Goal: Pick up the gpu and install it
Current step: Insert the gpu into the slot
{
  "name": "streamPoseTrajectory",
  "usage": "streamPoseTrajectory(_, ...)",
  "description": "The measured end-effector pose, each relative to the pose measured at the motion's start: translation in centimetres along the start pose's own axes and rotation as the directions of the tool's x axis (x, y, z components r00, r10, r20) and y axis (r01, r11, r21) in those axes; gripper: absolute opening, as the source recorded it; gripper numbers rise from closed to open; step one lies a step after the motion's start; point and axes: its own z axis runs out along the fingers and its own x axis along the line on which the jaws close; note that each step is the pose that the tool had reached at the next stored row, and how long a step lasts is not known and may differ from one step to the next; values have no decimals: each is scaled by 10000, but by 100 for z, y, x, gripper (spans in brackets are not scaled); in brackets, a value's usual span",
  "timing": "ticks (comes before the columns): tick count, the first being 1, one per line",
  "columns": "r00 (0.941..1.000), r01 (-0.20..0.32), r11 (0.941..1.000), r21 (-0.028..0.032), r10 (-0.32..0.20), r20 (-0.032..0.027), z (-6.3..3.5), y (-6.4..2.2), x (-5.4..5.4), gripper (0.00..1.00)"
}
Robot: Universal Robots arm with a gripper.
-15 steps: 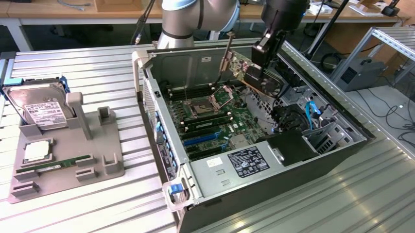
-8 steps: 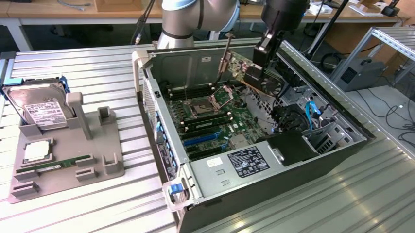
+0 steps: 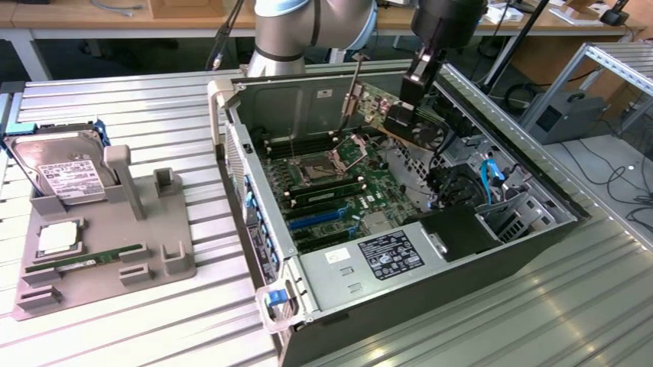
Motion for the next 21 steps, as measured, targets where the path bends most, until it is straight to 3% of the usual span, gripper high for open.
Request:
streamPoseTrajectory(9, 9981, 623, 9981, -2, -623, 18, 0, 0, 0, 27)
streamPoseTrajectory(21, 9848, 1735, 9848, -4, -1735, 51, 0, 0, 0, 27)
